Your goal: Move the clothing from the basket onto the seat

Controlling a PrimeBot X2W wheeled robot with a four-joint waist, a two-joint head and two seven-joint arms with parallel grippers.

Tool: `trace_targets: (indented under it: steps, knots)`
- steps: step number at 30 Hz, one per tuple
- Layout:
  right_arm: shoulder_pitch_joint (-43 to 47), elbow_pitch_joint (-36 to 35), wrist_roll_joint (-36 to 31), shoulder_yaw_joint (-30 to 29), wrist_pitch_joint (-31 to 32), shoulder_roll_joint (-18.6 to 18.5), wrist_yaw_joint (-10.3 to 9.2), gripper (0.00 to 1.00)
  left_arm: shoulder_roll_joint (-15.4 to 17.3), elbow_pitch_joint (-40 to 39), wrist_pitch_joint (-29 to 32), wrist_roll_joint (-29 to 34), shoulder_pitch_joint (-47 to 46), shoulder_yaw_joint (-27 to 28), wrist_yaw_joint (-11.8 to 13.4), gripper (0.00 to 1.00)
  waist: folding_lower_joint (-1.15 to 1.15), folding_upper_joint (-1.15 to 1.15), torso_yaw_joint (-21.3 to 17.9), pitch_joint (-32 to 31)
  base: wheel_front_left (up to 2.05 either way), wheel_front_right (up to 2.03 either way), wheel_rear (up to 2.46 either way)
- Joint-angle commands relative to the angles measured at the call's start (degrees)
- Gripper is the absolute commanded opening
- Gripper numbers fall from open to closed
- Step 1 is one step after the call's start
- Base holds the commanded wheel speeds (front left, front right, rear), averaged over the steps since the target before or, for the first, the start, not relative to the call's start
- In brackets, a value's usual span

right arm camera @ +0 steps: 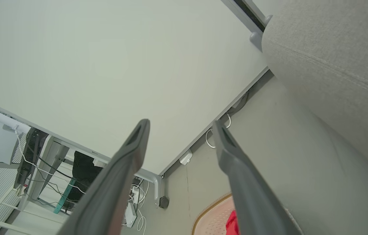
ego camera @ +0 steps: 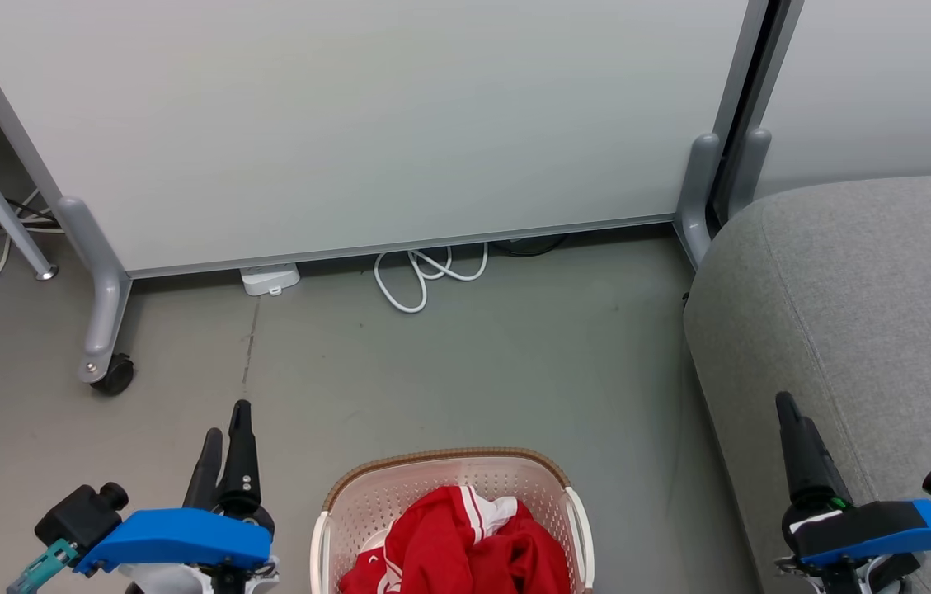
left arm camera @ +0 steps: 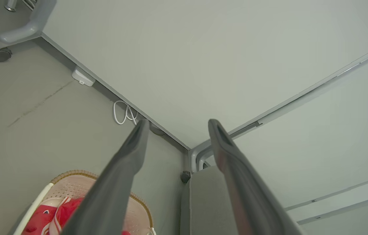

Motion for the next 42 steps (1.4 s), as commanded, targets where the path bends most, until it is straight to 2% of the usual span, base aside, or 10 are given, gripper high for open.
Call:
trace_targets:
  steps: [1,22,35,42]
  knots:
    - [-0.16,-1.13,-2.47,0.2,-0.45,-0.36,0.14,1.0,0.5,-0.6,-0.64,2.82,-1.33,-0.7,0.18,1.0,0.0,0.0,0.03,0.01,0.0,0.0,0.0]
    - [0.28,-1.4,-19.87,0.27,-1.93,-0.46,0.17,1.0,2.08,1.48,-4.4,22.11,-2.15,-5.24,0.95,1.0,0.0,0.0,0.17,-0.07,0.0,0.0,0.0]
    - [0.22,-1.18,-28.96,0.76,-2.36,-0.5,0.18,1.0,2.28,2.97,-6.36,29.38,-2.87,-6.69,0.73,1.0,0.0,0.0,0.52,-0.03,0.0,0.0,0.0]
    - [0.63,-0.43,-32.62,0.37,-2.98,-0.51,0.18,1.0,2.32,4.5,-7.37,32.22,-3.67,-6.85,-0.18,1.0,0.0,0.0,0.73,-0.11,0.0,0.0,0.0]
